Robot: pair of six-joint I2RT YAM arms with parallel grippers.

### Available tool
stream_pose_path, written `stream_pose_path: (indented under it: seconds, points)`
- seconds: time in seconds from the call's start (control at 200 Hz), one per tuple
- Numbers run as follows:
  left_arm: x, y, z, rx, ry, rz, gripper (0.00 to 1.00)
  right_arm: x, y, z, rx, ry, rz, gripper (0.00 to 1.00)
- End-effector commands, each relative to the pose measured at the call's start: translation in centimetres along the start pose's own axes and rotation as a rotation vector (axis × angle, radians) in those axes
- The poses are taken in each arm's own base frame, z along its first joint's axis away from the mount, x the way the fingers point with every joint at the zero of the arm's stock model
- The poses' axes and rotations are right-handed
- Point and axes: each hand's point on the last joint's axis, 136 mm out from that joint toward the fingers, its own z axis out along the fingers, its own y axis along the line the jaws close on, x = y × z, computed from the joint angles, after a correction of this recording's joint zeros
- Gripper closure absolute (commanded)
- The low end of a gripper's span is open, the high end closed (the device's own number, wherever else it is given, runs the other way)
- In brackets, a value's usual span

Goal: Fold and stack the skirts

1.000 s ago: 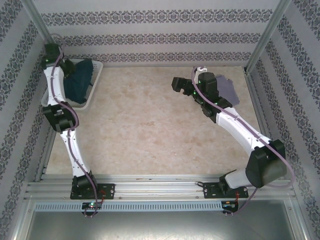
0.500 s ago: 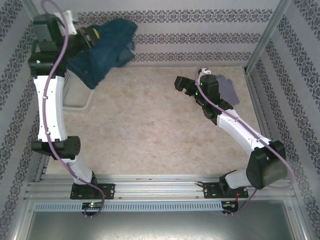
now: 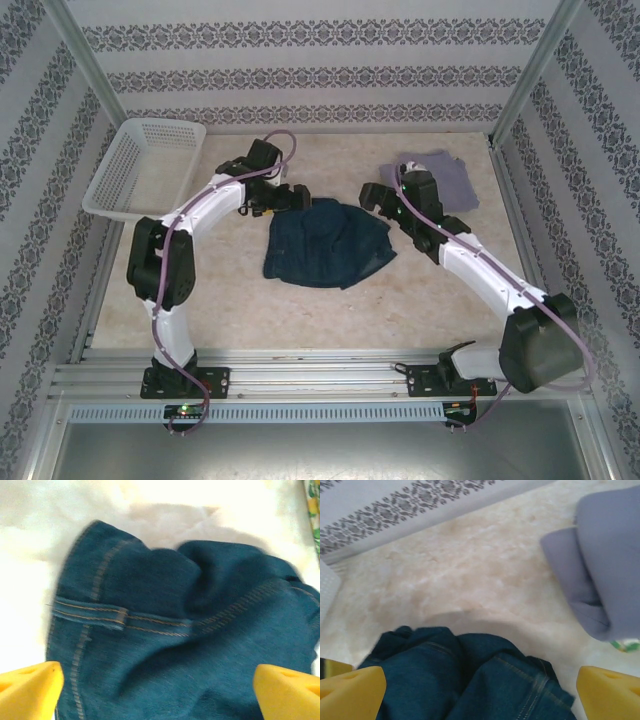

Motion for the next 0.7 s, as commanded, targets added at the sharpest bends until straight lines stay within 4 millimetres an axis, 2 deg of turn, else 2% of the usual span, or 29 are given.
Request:
stream_pose_path:
  seconds: [0.0,0.135,0.215,0.265,0.315,0.385,0.455,0.574,0.694]
  points:
    - [-3.7,-1.0,-7.7,-0.018,-0.215,0.062,0.0,1.6,-0.4,-0.8,-0.007,0.025,-0.043,0.02]
    - [0.8,3.4,-7.1,-0.117,-0.086,-0.078,0.0,5.7,2.2,-0.8,-0.152,0.154,-0.168,0.02]
    - [4.1,3.9,-6.1,-0.066,-0.011,-0.198,0.0,8.1,4.0,-1.2,-0.235,0.218,-0.275,0.02]
    - [5.6,4.2,-5.7,-0.037,-0.004,-0.258,0.0,10.2,6.1,-1.8,-0.311,0.246,-0.402,0.03]
    - [6.7,5.6,-5.7,-0.059,-0.02,-0.313,0.0,12.6,8.5,-2.6,-0.403,0.259,-0.591,0.03]
    - [7.5,8.6,-5.9,-0.066,-0.05,-0.439,0.0,16.6,11.6,-3.3,-0.501,0.277,-0.901,0.04]
    - [8.0,11.4,-5.8,-0.014,-0.071,-0.579,0.0,19.6,13.9,-2.8,-0.578,0.312,-1.107,0.07]
    - [7.3,14.1,-7.8,-0.078,-0.146,-0.585,0.0,24.3,16.9,-0.7,-0.669,0.367,-1.34,0.13]
    - [7.0,15.7,-9.2,-0.095,-0.184,-0.602,0.0,26.5,19.4,2.2,-0.688,0.334,-1.441,0.21]
